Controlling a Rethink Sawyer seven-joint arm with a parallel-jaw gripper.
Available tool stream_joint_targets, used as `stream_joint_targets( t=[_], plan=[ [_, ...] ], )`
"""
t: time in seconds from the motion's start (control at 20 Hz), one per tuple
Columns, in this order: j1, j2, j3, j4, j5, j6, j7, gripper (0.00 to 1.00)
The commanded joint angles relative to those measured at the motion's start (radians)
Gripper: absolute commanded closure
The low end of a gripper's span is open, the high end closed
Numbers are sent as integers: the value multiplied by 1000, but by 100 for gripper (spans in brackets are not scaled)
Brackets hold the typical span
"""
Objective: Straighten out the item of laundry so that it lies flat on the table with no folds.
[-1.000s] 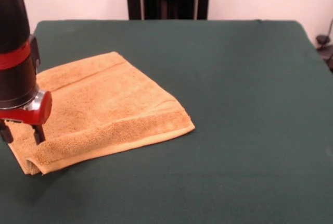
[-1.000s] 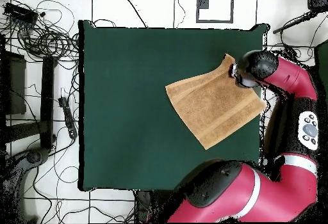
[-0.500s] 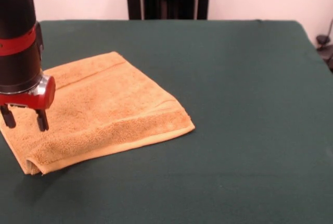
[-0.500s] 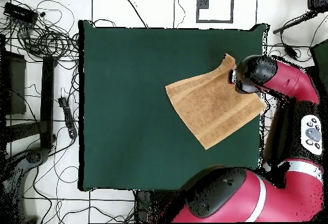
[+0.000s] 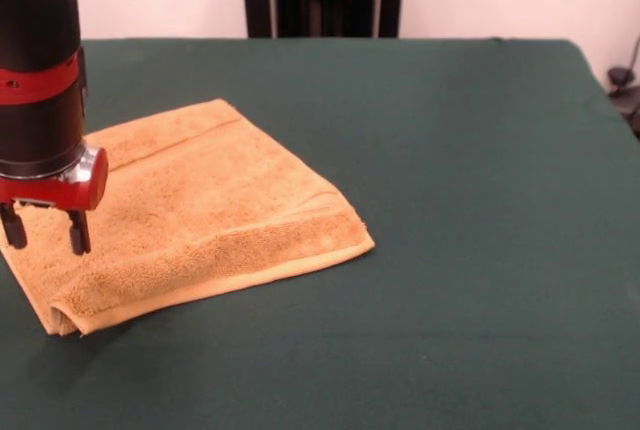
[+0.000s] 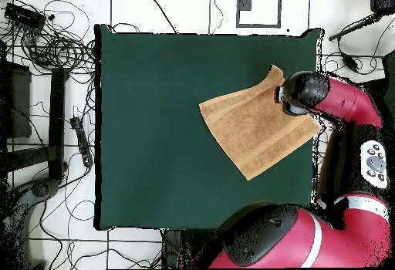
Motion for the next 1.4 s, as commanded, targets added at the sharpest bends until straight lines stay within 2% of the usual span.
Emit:
stream_joint_targets(
  t=[0.05, 0.5, 0.65, 0.85, 1.1, 1.4],
  plan=[
    [43, 55, 94, 138, -36, -74, -3, 0],
    [60, 133, 82, 39, -26, -45, 34, 0],
    [53, 158, 80, 41, -30, -84, 49, 0],
    [22, 200, 111, 56, -41, -164, 2, 0],
    [12, 236, 126, 39, -38, -169, -18, 0],
    [28, 249, 117, 23, -26, -180, 35, 0]
  ],
)
